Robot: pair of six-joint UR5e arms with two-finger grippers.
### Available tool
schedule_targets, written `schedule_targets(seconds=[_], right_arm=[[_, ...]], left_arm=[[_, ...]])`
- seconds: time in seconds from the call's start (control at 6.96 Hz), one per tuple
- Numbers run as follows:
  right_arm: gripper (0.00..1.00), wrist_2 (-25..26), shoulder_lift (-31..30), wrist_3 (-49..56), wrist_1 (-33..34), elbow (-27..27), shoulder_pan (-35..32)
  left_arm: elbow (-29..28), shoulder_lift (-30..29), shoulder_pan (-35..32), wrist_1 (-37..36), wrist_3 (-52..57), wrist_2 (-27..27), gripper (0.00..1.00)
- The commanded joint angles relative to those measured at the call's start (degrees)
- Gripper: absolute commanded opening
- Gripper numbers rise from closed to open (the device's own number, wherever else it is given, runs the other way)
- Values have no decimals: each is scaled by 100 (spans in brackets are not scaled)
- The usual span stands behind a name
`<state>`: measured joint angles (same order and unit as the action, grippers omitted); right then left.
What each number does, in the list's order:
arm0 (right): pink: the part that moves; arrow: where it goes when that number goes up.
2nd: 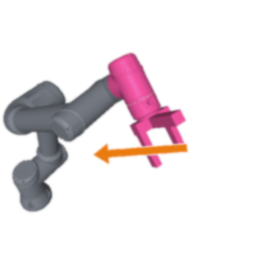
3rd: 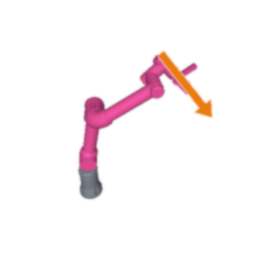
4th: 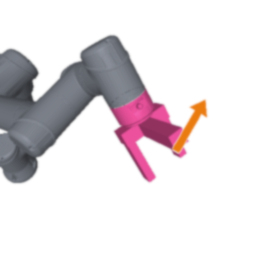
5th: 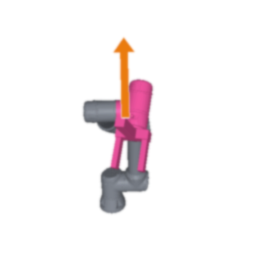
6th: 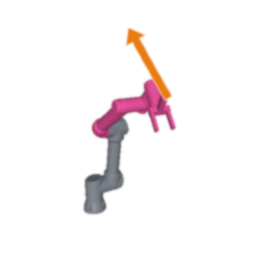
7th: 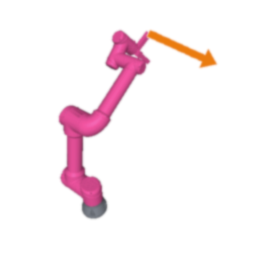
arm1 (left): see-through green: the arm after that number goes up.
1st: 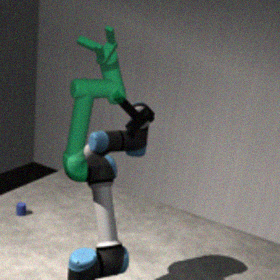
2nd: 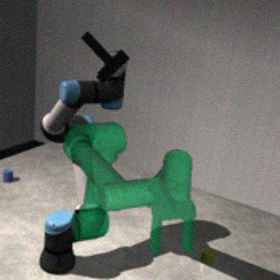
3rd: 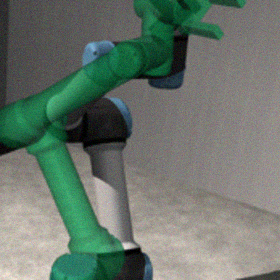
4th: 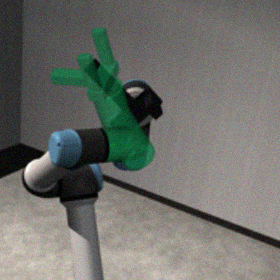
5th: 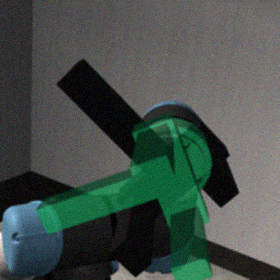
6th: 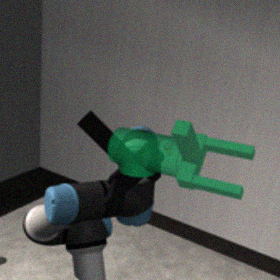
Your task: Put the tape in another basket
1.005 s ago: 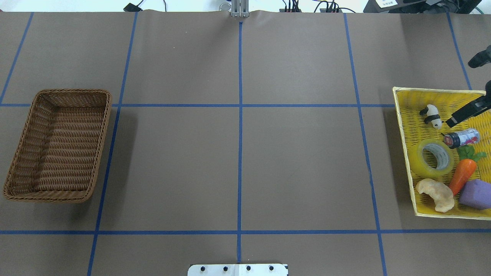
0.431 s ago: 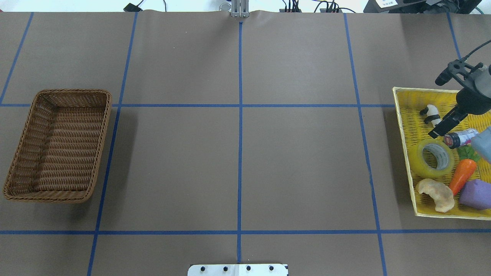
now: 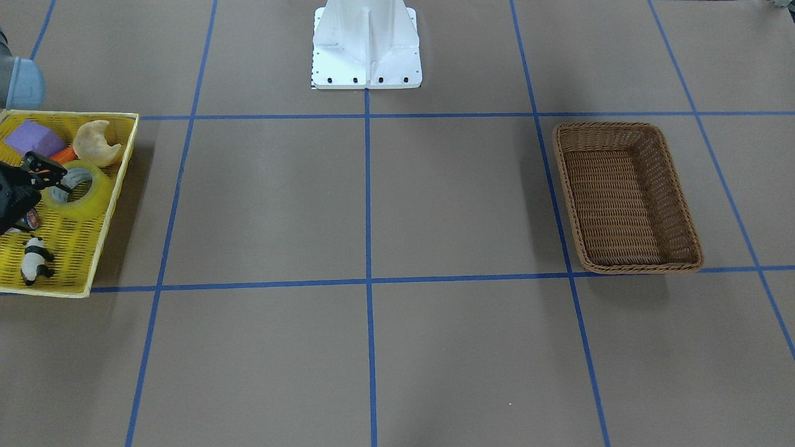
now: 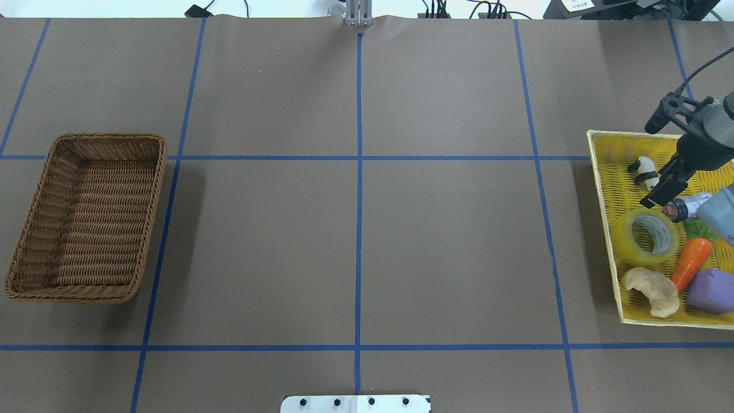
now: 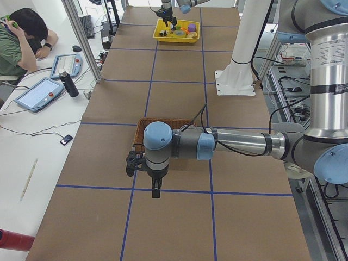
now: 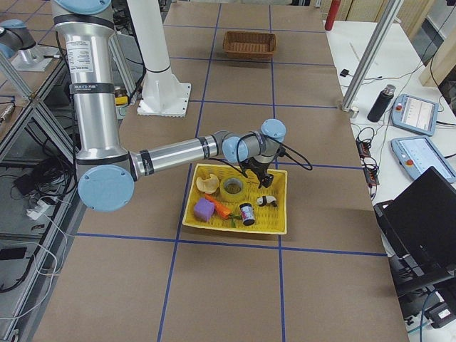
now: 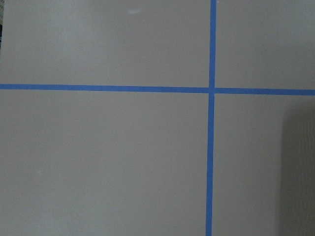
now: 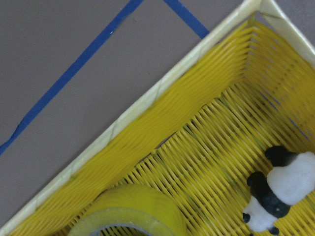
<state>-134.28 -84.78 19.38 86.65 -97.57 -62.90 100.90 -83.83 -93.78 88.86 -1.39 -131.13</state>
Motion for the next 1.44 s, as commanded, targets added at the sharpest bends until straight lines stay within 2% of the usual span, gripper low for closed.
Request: schedule_targets(seconds=[0.0, 0.72, 1.29], right_arm=[[99, -10, 58, 590, 1, 228, 23], [99, -28, 76, 752, -482, 686, 260], [99, -246, -12, 787, -500, 581, 269]], left_arm=[[0, -2, 0, 0, -2, 0, 98], [0, -19, 0, 0, 7, 0, 98], [-26, -19, 0, 0, -2, 9, 98]])
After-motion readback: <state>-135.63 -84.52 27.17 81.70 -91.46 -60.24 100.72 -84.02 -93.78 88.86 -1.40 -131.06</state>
